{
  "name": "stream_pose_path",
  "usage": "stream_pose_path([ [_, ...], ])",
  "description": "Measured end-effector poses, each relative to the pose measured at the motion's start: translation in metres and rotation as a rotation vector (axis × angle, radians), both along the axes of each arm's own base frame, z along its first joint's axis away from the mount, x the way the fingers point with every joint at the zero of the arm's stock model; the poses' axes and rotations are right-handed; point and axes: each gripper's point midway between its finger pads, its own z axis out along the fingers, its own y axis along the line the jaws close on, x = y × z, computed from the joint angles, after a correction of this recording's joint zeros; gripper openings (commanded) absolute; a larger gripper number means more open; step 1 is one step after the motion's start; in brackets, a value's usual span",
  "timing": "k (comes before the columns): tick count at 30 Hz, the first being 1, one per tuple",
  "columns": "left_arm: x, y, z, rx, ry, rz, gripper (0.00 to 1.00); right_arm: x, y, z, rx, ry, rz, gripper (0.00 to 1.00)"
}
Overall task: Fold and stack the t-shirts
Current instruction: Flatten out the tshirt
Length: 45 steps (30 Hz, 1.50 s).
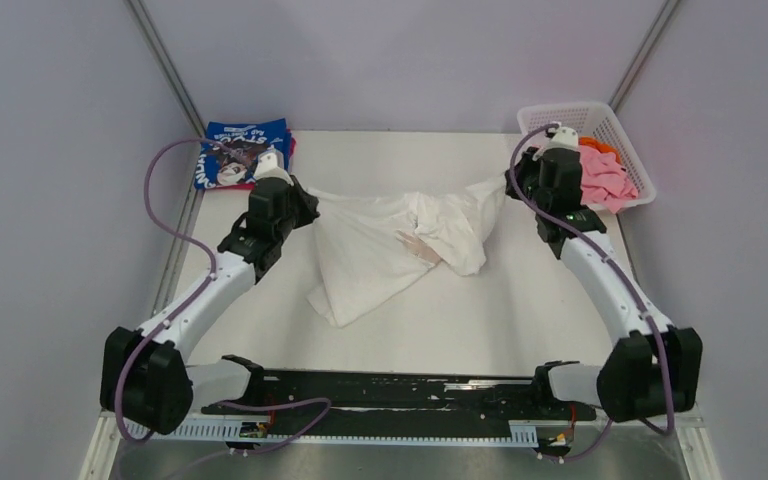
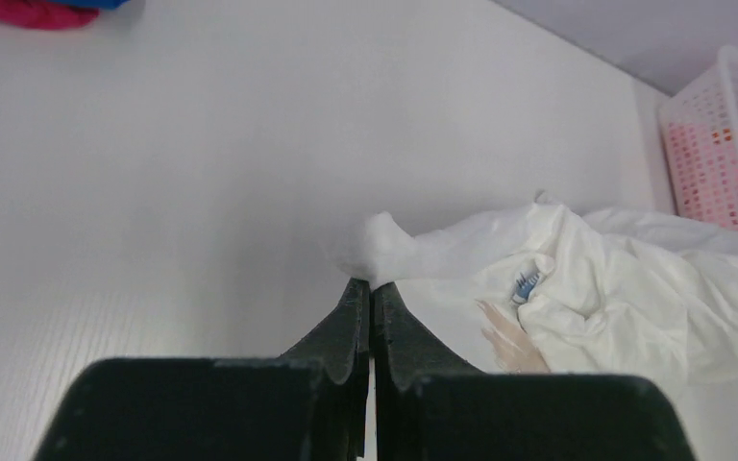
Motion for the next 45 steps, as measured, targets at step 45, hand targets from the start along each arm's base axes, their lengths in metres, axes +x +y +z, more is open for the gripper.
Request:
stream_pose_path([
  [45, -0.241, 0.169, 0.281, -0.168, -0.835, 0.43, 0.0, -0.286, -0.067, 0.305, 0.117, -0.939, -0.124, 0.0],
])
